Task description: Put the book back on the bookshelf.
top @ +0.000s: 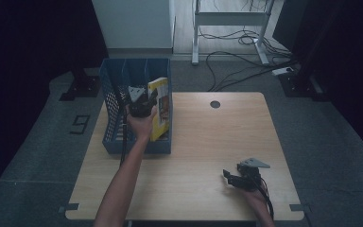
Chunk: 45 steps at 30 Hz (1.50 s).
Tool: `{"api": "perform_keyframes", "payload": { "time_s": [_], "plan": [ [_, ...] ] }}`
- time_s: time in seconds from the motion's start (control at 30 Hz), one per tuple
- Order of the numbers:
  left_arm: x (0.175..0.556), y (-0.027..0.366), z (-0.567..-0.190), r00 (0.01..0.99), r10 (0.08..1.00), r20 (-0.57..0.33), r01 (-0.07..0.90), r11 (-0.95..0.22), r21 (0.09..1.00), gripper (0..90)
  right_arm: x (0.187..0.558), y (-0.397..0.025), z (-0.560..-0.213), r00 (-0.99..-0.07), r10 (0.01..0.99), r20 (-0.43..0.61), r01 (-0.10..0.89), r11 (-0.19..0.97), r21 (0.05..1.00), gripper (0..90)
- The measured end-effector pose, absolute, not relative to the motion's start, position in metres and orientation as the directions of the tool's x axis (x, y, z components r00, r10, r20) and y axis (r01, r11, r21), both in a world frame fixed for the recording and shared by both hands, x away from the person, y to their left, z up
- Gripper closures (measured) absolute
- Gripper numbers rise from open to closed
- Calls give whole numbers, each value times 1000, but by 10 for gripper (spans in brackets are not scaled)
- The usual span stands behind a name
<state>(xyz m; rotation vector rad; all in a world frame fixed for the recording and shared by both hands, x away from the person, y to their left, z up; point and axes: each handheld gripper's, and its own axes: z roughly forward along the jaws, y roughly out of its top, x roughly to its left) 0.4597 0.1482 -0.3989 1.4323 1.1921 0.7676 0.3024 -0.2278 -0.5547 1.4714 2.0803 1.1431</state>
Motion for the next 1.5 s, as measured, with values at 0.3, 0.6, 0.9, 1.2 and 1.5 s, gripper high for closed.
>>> {"api": "perform_keyframes", "payload": {
  "time_s": [0.3,0.6,0.9,1.2,1.5],
  "plan": [
    [441,153,-397,322,940,-116,289,19,957,748,302,-228,-555,-401,901,164,621,136,772,290],
    [425,160,-401,336,934,-121,307,13,952,742,302,-227,-555,-399,903,160,621,138,771,290],
    [407,165,-412,351,926,-136,321,17,947,734,302,-227,-554,-397,904,158,623,139,769,290],
    [395,166,-418,358,924,-136,317,16,948,725,302,-226,-554,-399,904,150,620,146,771,288],
    [385,169,-426,358,921,-153,317,35,948,715,302,-225,-554,-398,906,142,620,152,770,285]
  ]
}}
